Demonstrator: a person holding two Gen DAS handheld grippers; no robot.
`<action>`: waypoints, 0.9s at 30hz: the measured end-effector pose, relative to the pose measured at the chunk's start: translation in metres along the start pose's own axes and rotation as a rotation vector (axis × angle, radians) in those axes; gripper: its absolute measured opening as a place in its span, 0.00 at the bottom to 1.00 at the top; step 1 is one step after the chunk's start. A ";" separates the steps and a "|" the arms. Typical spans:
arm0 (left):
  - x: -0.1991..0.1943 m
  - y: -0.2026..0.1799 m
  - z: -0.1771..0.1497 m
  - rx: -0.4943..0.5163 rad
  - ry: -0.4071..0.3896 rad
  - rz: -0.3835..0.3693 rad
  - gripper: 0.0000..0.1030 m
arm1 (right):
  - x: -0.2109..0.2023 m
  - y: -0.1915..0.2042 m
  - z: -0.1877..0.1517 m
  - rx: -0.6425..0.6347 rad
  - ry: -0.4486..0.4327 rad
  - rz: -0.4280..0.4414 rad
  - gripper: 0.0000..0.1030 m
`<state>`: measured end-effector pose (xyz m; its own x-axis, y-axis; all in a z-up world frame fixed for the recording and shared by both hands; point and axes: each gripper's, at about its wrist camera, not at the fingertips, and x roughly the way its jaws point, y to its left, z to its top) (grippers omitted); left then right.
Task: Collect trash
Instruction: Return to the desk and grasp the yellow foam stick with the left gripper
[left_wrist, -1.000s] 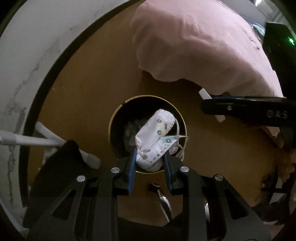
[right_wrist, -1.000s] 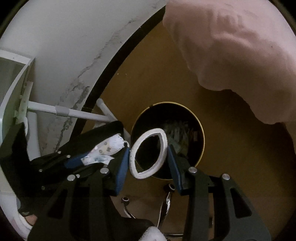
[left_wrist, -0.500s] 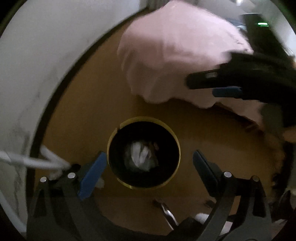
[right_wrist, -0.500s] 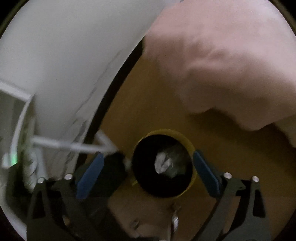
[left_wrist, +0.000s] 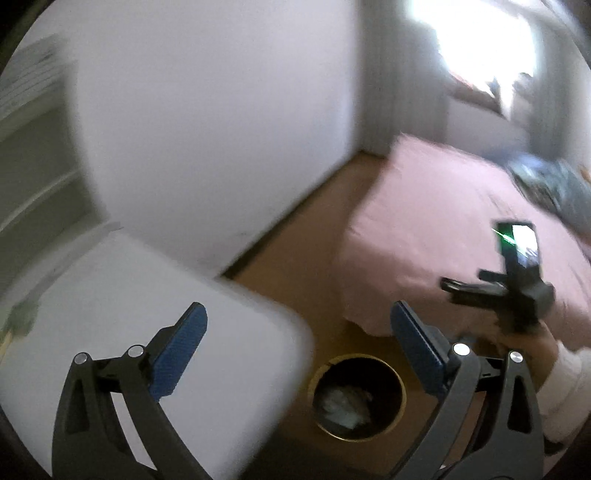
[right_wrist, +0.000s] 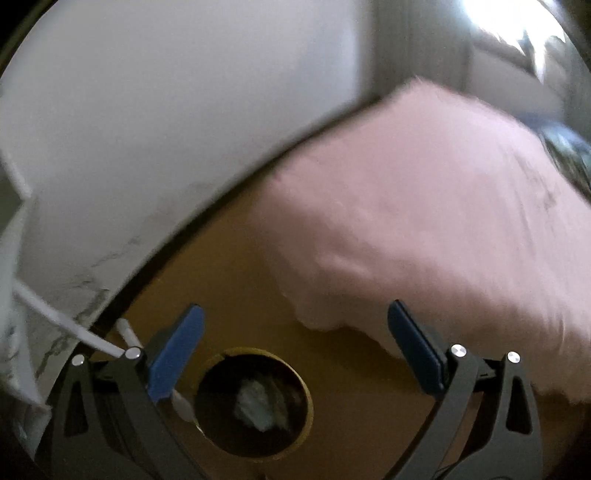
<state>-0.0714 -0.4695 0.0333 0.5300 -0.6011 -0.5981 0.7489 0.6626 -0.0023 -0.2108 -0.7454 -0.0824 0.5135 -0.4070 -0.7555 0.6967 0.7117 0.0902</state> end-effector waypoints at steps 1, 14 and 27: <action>-0.011 0.024 -0.002 -0.048 -0.015 0.026 0.94 | -0.007 0.018 0.007 -0.047 -0.027 0.022 0.93; -0.116 0.278 -0.068 -0.361 0.100 0.460 0.94 | -0.075 0.288 0.041 -0.500 -0.186 0.475 0.93; -0.142 0.368 -0.089 -0.413 0.164 0.574 0.94 | -0.090 0.489 0.032 -0.831 -0.121 0.719 0.93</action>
<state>0.0934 -0.1006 0.0465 0.7036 -0.0542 -0.7085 0.1418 0.9877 0.0652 0.0992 -0.3793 0.0503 0.7408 0.2348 -0.6293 -0.3138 0.9494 -0.0152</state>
